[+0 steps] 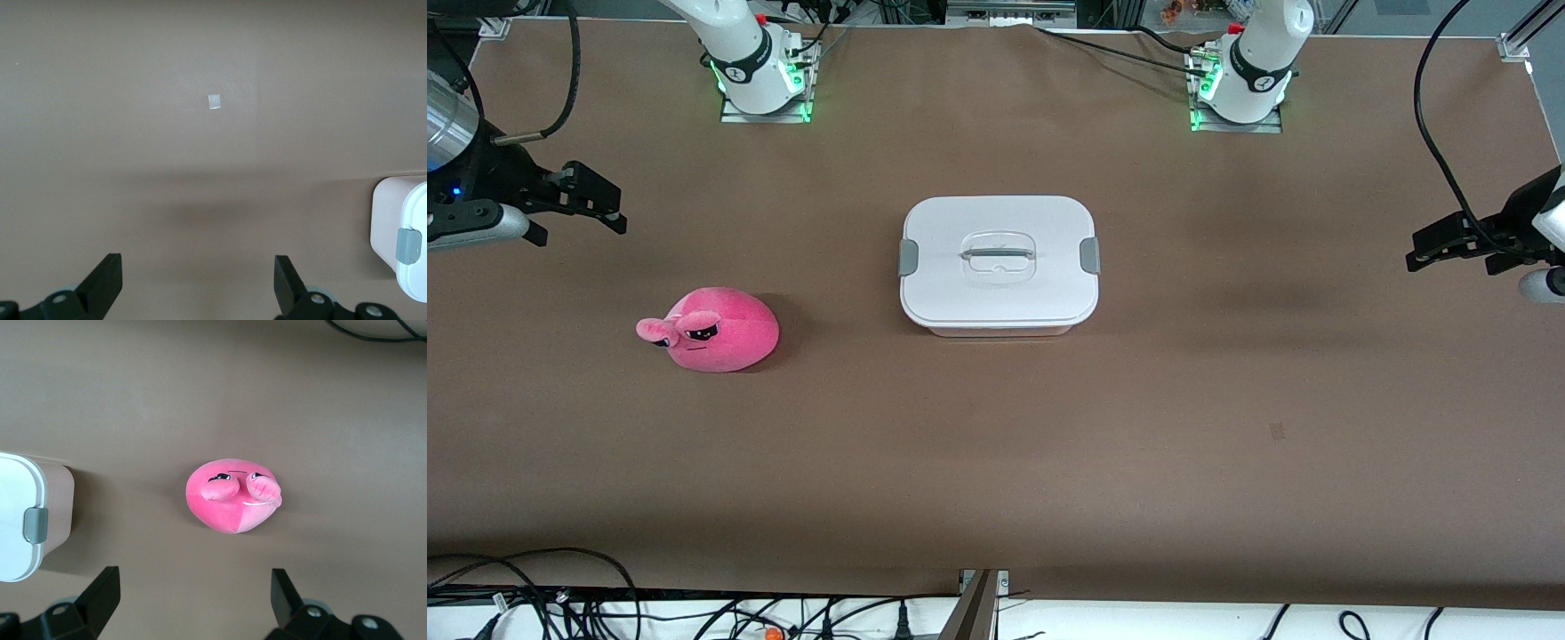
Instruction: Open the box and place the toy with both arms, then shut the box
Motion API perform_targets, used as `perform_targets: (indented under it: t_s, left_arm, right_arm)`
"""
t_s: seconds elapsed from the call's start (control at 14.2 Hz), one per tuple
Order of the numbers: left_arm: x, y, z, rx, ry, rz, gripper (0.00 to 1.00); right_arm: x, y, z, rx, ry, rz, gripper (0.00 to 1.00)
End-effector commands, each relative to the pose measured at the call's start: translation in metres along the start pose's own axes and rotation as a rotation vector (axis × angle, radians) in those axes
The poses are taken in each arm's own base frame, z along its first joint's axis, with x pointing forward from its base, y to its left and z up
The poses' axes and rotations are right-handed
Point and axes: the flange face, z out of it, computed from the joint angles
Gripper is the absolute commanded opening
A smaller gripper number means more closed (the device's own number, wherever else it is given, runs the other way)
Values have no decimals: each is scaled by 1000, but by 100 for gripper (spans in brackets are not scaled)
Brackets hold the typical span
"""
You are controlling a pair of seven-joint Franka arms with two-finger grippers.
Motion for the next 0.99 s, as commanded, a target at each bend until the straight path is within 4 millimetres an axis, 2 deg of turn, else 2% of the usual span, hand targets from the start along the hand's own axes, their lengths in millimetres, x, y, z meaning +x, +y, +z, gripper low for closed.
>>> perform_targets:
  t_s: [0.0,0.28,0.56,0.78,0.85,0.92]
  left_arm:
    - [-2,2,-1,4,6,16,100]
    - [1,-6,2,-3,2,0,100]
    - [1,6,-3,5,10,19,100]
    - [2,11,1,3,2,30,100]
    - [4,12,9,-6,-13,30,100]
    - [4,23,10,-9,-16,48,100]
  right_arm:
    - [0,0,-5,16,3,-6,100]
    - [0,-1,-5,17,3,-7,100]
    - [0,-1,-5,17,3,-7,100]
    - [0,-1,-5,17,3,-7,100]
    - [0,-1,-5,16,4,-7,100]
    - [1,-1,-5,16,7,-7,100]
